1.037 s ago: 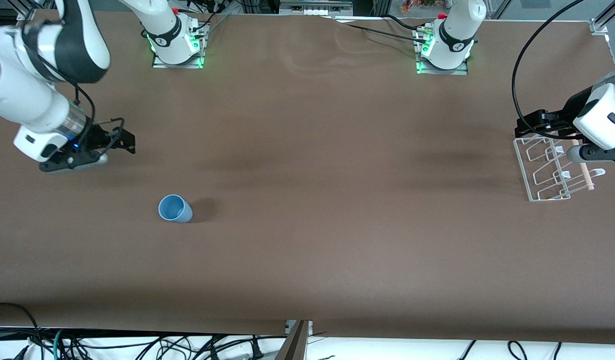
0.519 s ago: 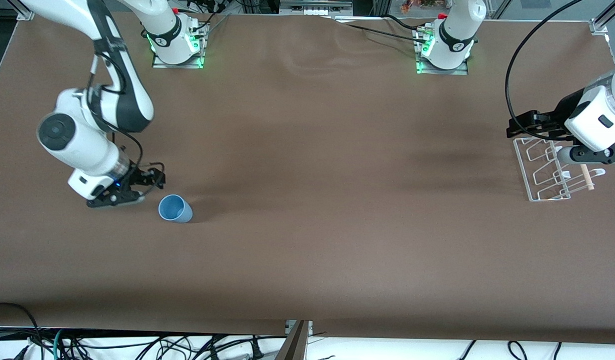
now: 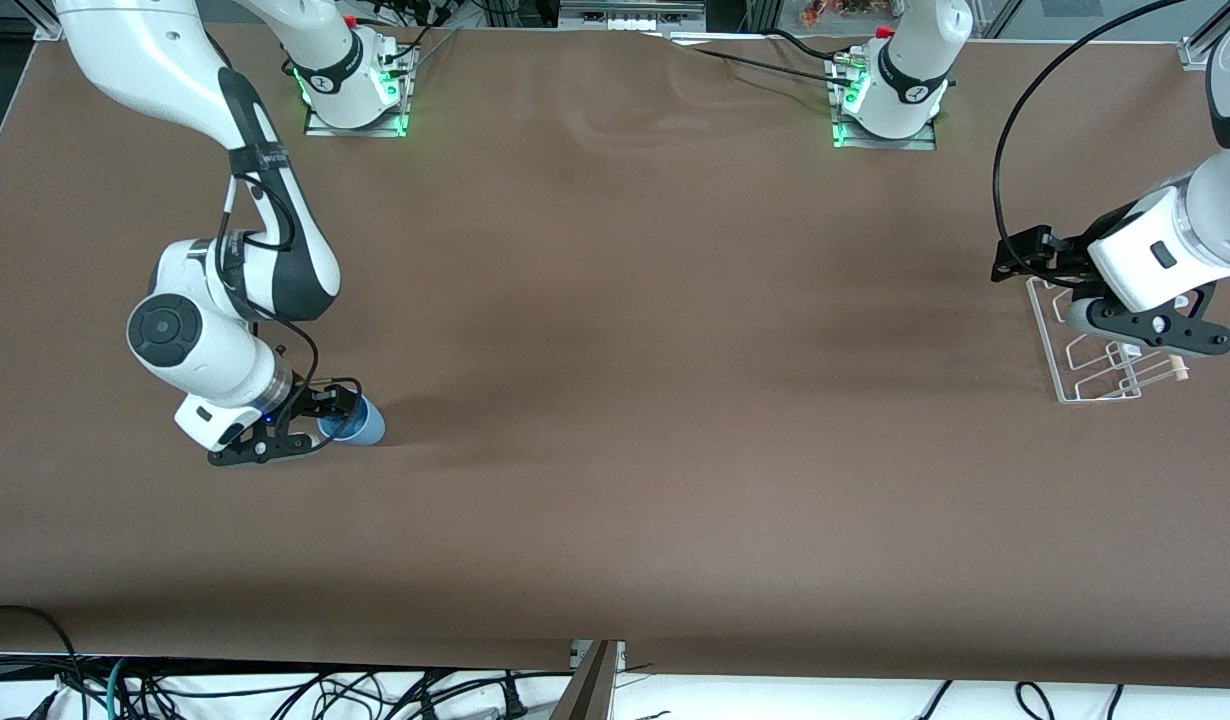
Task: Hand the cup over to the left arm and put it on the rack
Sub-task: 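Reach the right gripper down to the blue cup and grasp it, then lift the cup with the right gripper while the left gripper approaches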
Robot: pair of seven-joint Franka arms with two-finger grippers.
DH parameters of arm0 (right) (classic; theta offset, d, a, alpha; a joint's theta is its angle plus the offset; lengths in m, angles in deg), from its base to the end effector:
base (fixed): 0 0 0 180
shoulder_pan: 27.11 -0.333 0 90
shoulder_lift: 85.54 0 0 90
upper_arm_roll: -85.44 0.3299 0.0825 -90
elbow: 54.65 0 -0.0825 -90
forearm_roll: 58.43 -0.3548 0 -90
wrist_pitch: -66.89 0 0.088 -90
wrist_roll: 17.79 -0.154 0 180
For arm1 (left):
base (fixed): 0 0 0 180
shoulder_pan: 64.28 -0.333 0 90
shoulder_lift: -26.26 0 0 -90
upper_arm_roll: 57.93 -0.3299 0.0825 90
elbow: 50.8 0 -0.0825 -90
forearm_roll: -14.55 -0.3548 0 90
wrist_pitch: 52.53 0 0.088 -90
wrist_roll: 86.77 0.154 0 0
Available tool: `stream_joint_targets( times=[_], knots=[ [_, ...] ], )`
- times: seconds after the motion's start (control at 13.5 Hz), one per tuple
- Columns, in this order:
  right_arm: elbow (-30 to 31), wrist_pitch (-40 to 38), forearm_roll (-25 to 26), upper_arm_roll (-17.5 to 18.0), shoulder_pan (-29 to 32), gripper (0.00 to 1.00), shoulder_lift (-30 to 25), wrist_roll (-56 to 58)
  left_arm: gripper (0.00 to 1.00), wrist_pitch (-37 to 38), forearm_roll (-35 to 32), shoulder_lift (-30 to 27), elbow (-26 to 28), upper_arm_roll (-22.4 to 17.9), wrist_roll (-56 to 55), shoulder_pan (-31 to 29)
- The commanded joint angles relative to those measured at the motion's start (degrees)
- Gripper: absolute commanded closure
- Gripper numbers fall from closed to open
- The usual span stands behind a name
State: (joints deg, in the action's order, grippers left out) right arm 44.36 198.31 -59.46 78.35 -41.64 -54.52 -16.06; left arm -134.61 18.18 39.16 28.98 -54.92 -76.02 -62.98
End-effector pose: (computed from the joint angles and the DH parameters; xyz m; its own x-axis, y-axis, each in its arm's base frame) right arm 0.6508 0.0929 0.2587 0.9857 0.1666 0.0267 0.1651 -0.9850 0.0507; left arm 0.5683 -0.0502 0.5350 0.9491 -0.2675 -0.1661 -0.2522 -0.9617 0.1078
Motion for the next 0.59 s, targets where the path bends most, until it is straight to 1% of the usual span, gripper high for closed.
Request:
stream_joint_targets(
  times=[0.0,0.07,0.15,0.22,0.3,0.37,0.44,0.52],
  knots=[
    [-1.4,-1.5,-0.9,0.1,0.1,0.03,1.7,-0.6,0.0,-2.1,1.0,-0.3,0.5,-0.4,9.1,0.1],
    [-1.3,-2.5,-0.9,0.1,0.2,0.07,2.0,-0.7,0.0,-2.7,1.3,-0.3,0.5,-0.4,11.6,0.1],
    [-1.4,-3.0,-0.9,0.1,0.4,0.18,2.4,-0.8,0.0,-2.8,2.4,-0.3,0.5,-0.4,13.7,0.1],
    [-1.5,-3.1,-0.9,0.1,0.4,0.34,2.8,-0.8,0.0,-2.9,3.5,-0.1,0.5,-0.5,15.3,0.0],
    [-1.5,-3.1,-1.3,0.1,0.5,0.6,3.1,-0.8,0.0,-3.1,4.1,0.1,0.5,-0.4,16.4,-0.1],
    [-1.6,-3.3,-3.4,0.1,0.5,0.87,3.1,-0.7,0.0,-3.1,4.2,0.2,0.5,-0.4,17.1,-0.2],
    [-1.9,-4.5,-5.0,0.1,0.4,1.0,3.1,-0.8,0.0,-3.1,5.1,0.2,0.5,-0.4,18.5,-0.2],
    [-3.0,-6.1,-5.7,0.1,0.5,1.0,3.3,-0.8,0.0,-3.1,6.4,0.3,0.6,-0.4,20.8,-0.2]
  ],
)
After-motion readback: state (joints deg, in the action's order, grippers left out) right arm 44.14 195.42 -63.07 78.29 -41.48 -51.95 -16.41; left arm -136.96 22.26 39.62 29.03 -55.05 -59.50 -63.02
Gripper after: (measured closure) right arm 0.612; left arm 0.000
